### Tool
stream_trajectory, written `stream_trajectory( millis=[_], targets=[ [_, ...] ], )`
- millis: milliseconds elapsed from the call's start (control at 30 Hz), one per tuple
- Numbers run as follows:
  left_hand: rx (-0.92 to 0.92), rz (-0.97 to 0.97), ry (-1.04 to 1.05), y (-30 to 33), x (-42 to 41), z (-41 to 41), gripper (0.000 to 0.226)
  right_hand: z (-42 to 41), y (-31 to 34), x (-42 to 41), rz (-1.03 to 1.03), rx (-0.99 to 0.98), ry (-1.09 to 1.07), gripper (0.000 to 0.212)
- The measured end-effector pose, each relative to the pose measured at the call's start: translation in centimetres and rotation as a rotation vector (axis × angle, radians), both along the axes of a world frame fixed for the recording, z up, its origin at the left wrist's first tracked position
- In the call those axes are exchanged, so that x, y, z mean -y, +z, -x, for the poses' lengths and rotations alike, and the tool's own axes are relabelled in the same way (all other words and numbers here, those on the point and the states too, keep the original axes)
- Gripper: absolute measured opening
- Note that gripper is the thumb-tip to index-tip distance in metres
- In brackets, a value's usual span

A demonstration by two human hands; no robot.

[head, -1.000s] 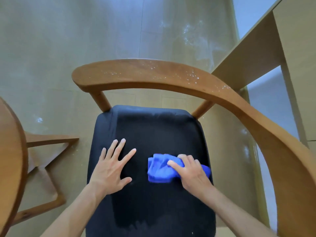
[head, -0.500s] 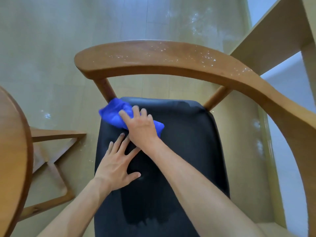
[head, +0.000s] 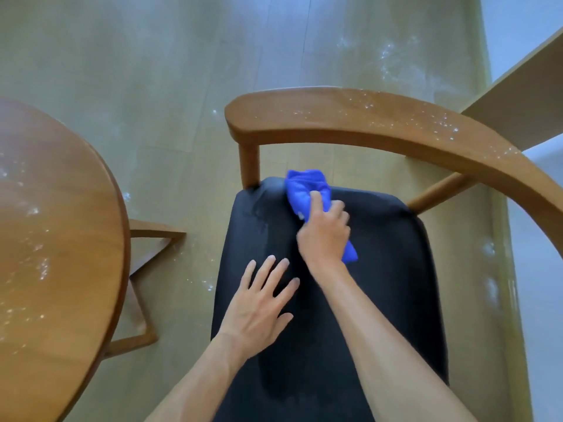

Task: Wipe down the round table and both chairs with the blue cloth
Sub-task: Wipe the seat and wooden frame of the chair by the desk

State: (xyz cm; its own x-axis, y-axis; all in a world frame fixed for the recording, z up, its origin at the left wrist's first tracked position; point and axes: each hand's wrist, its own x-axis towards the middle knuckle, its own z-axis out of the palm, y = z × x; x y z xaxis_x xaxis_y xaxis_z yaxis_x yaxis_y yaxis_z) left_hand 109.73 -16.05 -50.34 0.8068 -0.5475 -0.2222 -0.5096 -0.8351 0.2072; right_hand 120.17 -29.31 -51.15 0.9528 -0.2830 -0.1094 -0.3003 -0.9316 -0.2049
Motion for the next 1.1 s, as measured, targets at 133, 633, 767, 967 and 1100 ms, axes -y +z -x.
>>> stream_trajectory(
  millis=[133,633,767,967,1100],
  targets=[
    [0.046,0.132,-0.015,0.0,-1.2,2.4,0.039,2.2,1.3,-4.7,0.057,0.029,0.581,0.059],
    [-0.208,0.179,0.309,0.5,-3.5,-2.4,0.055,19.9,0.7,5.6,-0.025,0.077,0.634,0.059],
    [-0.305,0.132,0.286,0.8,-3.8,-2.7,0.062,21.3,2.0,5.5,-0.103,-0.035,0.853,0.062],
    [-0.354,0.120,0.333,1.0,-3.2,-1.8,0.066,15.5,4.6,7.5,-0.156,-0.127,0.855,0.059],
    [-0.375,0.121,0.364,1.0,-2.9,-1.5,0.066,12.4,4.4,9.5,-0.041,-0.147,0.676,0.066]
  ],
)
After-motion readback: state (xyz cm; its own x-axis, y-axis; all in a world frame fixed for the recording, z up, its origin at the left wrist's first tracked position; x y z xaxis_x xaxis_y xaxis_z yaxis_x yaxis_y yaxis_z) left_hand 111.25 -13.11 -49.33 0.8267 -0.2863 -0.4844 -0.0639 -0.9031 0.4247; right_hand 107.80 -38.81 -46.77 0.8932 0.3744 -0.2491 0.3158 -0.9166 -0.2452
